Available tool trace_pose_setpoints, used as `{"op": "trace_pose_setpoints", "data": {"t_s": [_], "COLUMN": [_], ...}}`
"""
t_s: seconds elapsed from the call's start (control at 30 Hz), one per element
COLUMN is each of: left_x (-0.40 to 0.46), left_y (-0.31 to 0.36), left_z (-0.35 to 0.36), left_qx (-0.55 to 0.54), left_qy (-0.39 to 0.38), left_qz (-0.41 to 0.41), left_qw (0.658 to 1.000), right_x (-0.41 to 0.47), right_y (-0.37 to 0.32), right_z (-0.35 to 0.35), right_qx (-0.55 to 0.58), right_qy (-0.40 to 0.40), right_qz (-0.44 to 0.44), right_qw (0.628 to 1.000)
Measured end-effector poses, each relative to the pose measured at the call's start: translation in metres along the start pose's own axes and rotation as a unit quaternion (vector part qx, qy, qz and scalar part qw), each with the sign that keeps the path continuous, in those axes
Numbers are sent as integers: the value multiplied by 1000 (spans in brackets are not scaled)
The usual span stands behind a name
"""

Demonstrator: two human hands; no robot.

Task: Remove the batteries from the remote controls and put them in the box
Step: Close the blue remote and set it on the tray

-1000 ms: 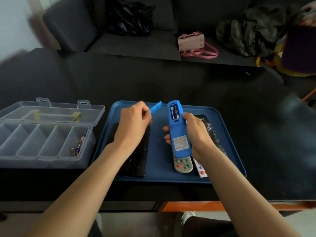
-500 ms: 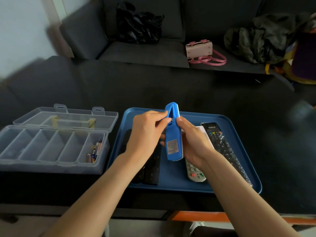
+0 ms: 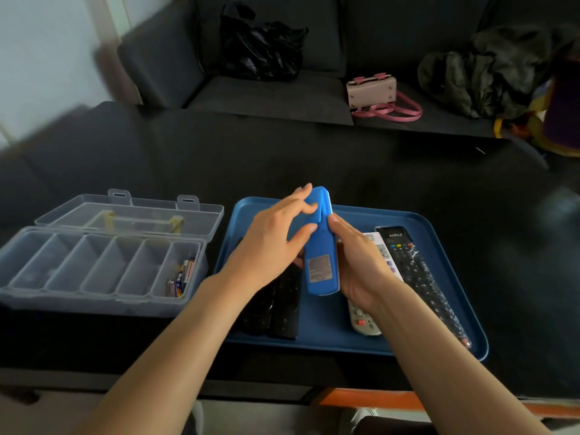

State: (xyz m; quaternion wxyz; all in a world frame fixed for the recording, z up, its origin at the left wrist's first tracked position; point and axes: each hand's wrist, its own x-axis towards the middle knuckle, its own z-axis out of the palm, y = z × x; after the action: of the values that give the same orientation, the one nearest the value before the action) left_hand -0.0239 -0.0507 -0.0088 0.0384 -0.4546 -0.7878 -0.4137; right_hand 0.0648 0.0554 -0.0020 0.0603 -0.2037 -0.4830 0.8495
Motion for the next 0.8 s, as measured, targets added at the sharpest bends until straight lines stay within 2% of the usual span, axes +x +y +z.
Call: {"op": "trace_pose_setpoints", "data": {"t_s": [0.1,0.23,0.33,0.8], "left_x": [-2,-5,-7,-4], "left_y": [0,-1,-3,2], "left_z": [-3,4,9,19], "left_qx": [15,68,95,50], "left_qy": [-27,8,11,50], "left_qz": [-4,57,66,53], "left_qw": [1000,996,993,996], "right_x": [-2,-3,-4,-8], "right_y": [-2,-4,-4,-7], "right_z": [2,3,3,2], "right_qx": [-4,2,5,-9], "right_qy": [3,0,-3,9], "right_qz": [1,-19,-18,-10], "right_qw": [1000,1000,1000,1000]}}
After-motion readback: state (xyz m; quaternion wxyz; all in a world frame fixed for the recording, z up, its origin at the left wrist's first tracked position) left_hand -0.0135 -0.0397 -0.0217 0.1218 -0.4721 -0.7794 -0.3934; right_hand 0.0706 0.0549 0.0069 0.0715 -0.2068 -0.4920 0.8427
